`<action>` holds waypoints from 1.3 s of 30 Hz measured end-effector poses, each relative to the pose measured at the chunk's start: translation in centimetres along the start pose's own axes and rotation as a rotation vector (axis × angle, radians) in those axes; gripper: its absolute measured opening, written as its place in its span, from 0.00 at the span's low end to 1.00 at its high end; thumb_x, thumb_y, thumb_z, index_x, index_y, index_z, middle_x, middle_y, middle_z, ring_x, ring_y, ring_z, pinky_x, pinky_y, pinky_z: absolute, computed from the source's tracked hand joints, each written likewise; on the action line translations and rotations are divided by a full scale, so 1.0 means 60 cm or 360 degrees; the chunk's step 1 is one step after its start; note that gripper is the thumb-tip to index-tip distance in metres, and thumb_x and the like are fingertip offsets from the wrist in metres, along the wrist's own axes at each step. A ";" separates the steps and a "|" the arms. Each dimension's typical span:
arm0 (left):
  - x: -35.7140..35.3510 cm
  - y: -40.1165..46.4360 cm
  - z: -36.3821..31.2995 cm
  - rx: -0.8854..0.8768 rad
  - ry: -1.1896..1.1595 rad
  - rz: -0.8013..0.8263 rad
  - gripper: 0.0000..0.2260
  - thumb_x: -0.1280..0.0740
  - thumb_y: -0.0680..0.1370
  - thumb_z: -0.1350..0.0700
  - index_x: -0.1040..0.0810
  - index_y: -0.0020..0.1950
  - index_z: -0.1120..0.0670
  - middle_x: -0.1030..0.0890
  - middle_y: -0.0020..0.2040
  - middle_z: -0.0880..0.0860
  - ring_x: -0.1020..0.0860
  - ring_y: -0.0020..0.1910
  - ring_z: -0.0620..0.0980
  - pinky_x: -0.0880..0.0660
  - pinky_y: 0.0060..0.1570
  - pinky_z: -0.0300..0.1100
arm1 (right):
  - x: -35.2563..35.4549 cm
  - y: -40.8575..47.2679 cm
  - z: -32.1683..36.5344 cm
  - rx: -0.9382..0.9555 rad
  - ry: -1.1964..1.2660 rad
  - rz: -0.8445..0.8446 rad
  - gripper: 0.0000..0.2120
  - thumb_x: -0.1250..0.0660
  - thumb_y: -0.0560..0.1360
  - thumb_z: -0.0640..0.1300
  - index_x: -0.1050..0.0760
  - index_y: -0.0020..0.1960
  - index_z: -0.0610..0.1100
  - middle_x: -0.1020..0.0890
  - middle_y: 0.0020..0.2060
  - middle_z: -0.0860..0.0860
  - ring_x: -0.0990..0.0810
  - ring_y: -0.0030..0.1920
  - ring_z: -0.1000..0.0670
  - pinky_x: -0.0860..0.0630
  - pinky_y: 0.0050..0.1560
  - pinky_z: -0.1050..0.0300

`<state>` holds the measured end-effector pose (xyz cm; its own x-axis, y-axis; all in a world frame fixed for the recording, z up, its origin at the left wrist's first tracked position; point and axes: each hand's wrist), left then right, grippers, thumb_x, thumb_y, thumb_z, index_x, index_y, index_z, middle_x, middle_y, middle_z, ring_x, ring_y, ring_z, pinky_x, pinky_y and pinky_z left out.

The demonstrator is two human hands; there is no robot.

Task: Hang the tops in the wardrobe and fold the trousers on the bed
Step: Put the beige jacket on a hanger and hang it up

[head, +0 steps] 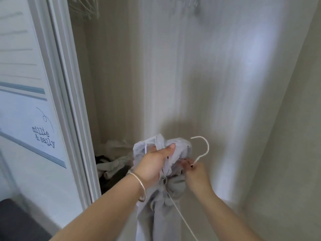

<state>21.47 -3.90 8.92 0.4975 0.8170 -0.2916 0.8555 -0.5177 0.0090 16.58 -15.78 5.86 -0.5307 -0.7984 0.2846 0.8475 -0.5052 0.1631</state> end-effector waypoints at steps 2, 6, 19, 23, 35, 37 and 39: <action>0.009 -0.014 0.020 0.0286 -0.0315 0.0035 0.16 0.38 0.79 0.55 0.22 0.59 0.64 0.20 0.56 0.65 0.21 0.55 0.61 0.24 0.57 0.53 | 0.007 0.007 -0.017 -0.0084 0.0130 -0.0166 0.16 0.40 0.79 0.39 0.25 0.39 0.28 0.27 0.30 0.37 0.32 0.31 0.49 0.39 0.24 0.66; 0.055 -0.004 0.049 0.0489 -0.0127 -0.0463 0.13 0.33 0.75 0.58 0.23 0.58 0.62 0.17 0.45 0.60 0.19 0.43 0.58 0.22 0.41 0.47 | 0.037 0.023 -0.032 -0.0096 0.0393 -0.0141 0.19 0.39 0.78 0.43 0.23 0.29 0.46 0.29 0.21 0.55 0.33 0.27 0.53 0.38 0.28 0.60; 0.003 0.121 -0.009 -0.1388 0.2391 0.0149 0.39 0.36 0.68 0.33 0.38 0.74 0.49 0.47 0.77 0.54 0.48 0.76 0.56 0.50 0.74 0.53 | 0.100 0.047 0.042 0.0234 -0.0044 0.0101 0.12 0.39 0.78 0.39 0.23 0.38 0.42 0.31 0.14 0.59 0.32 0.19 0.62 0.39 0.24 0.70; -0.040 0.136 -0.012 -0.1406 0.2361 0.0614 0.33 0.31 0.70 0.40 0.32 0.70 0.54 0.37 0.74 0.54 0.40 0.73 0.54 0.40 0.71 0.47 | 0.112 0.051 0.039 0.0188 -0.0093 0.0224 0.15 0.36 0.76 0.38 0.25 0.31 0.40 0.30 0.17 0.57 0.34 0.20 0.61 0.39 0.28 0.65; -0.035 0.103 0.060 -0.1663 0.2325 0.0354 0.15 0.40 0.77 0.49 0.29 0.35 0.57 0.25 0.30 0.53 0.26 0.25 0.55 0.39 0.27 0.36 | 0.111 0.052 0.002 0.0472 -0.0519 -0.0090 0.26 0.43 0.79 0.54 0.39 0.25 0.47 0.35 0.19 0.54 0.35 0.25 0.55 0.41 0.29 0.58; -0.032 0.101 0.075 -0.1534 0.2283 0.0189 0.15 0.41 0.77 0.48 0.29 0.36 0.56 0.25 0.31 0.54 0.26 0.26 0.56 0.40 0.28 0.37 | 0.103 0.059 -0.025 0.0665 -0.0804 -0.0111 0.22 0.46 0.77 0.60 0.36 0.31 0.48 0.32 0.26 0.56 0.32 0.32 0.52 0.41 0.33 0.58; -0.019 0.106 0.089 -0.1340 0.2189 0.0010 0.14 0.41 0.78 0.48 0.30 0.37 0.55 0.25 0.33 0.54 0.25 0.31 0.59 0.40 0.32 0.40 | 0.106 0.058 -0.062 0.0911 -0.0866 -0.0262 0.18 0.46 0.74 0.60 0.29 0.43 0.46 0.29 0.38 0.56 0.32 0.43 0.54 0.37 0.42 0.61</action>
<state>25.58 -9.47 4.21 -0.1507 0.6529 0.7423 0.4542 -0.6212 0.6386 16.12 -23.83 4.70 -0.6931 -0.3822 0.6111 0.7129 -0.2381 0.6596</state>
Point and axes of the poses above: each hand's wrist, its own y-axis towards the middle knuckle, its own x-axis out of the back of the hand, z = x × y
